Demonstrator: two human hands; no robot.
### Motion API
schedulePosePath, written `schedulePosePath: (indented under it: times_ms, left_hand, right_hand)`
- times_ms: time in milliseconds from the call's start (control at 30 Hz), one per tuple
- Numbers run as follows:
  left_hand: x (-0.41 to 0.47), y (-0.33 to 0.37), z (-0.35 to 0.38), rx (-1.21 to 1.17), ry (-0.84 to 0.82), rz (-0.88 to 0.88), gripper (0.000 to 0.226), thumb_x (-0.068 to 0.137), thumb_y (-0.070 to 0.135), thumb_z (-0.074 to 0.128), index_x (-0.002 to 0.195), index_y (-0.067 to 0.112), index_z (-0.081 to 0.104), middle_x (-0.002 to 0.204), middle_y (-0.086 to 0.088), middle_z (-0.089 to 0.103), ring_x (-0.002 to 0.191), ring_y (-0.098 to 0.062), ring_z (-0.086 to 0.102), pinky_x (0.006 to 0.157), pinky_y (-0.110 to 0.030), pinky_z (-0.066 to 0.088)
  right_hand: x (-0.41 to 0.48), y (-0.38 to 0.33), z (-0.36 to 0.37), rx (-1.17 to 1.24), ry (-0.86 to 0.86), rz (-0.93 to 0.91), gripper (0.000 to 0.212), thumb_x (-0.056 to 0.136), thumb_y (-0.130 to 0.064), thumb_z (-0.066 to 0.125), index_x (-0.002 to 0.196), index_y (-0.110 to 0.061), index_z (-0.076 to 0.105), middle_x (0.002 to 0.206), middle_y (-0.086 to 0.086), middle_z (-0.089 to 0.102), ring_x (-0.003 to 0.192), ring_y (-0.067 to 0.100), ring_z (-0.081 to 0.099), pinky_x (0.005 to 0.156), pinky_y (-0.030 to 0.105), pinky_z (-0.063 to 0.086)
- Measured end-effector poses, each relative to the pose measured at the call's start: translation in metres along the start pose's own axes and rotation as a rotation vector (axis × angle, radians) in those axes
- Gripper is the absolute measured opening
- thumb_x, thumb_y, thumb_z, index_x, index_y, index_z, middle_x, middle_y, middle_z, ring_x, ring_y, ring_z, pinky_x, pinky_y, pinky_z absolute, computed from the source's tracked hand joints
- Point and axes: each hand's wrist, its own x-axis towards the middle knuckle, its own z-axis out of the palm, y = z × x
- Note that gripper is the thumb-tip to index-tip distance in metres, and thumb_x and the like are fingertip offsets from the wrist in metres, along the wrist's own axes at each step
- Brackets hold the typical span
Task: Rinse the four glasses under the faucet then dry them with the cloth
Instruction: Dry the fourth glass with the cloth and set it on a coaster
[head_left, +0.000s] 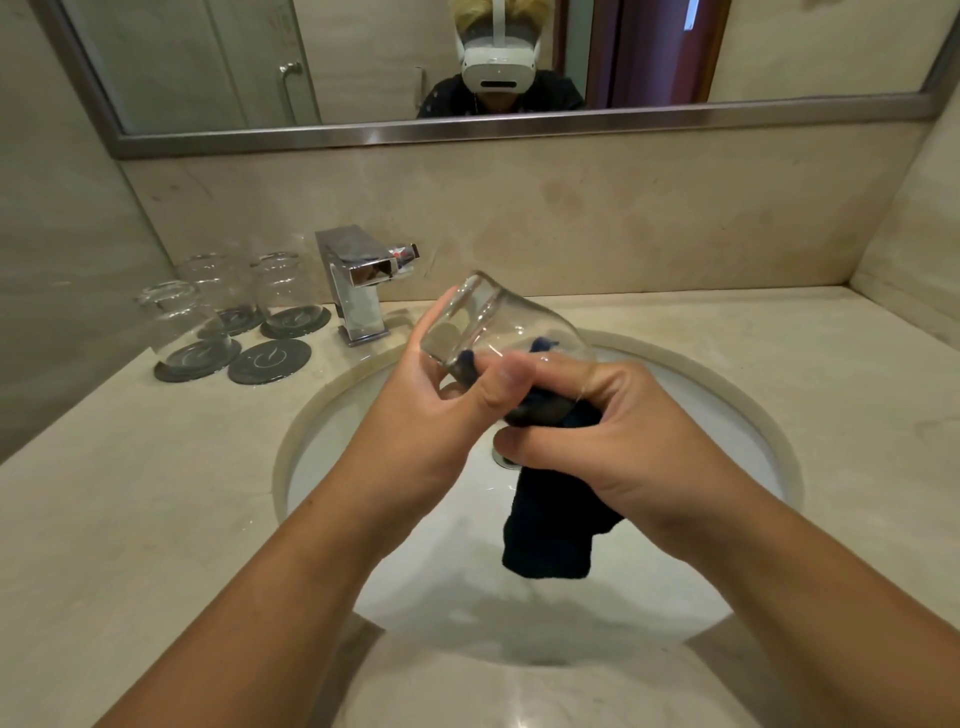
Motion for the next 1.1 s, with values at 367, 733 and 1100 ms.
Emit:
schedulePosePath:
  times_ms: [367,733,1100]
  left_hand:
    - [-0.004,0.004,-0.005,0.019,-0.029,-0.006,0.128,0.070,0.057,0.095,0.167,0.011,0.025,0.153,-0.012,0.060,0.142,-0.030,0.059,0.124,-0.059,0.038]
    - [0.000,0.002,-0.001,0.061,-0.044,-0.010,0.129,0.064,0.071,0.090,0.163,0.010,0.036,0.133,-0.015,0.074,0.134,-0.031,0.066,0.121,-0.056,0.041]
    - [-0.004,0.006,0.001,0.042,-0.018,-0.023,0.084,0.087,0.044,0.084,0.158,0.020,0.047,0.142,-0.012,0.069,0.140,-0.026,0.061,0.123,-0.049,0.040]
  right_hand:
    - [0.003,-0.001,-0.006,0.281,-0.026,0.127,0.047,0.068,-0.005,0.081,0.104,-0.035,0.085,0.107,0.001,0.081,0.091,0.012,0.072,0.086,0.025,0.055]
    - [0.000,-0.002,0.001,0.090,-0.019,0.048,0.043,0.082,0.003,0.081,0.116,-0.024,0.083,0.096,-0.008,0.080,0.086,0.004,0.071,0.084,0.019,0.052]
    - [0.002,0.000,-0.002,0.233,0.017,0.085,0.051,0.065,-0.004,0.092,0.106,-0.033,0.085,0.101,-0.006,0.080,0.090,0.008,0.071,0.089,0.029,0.053]
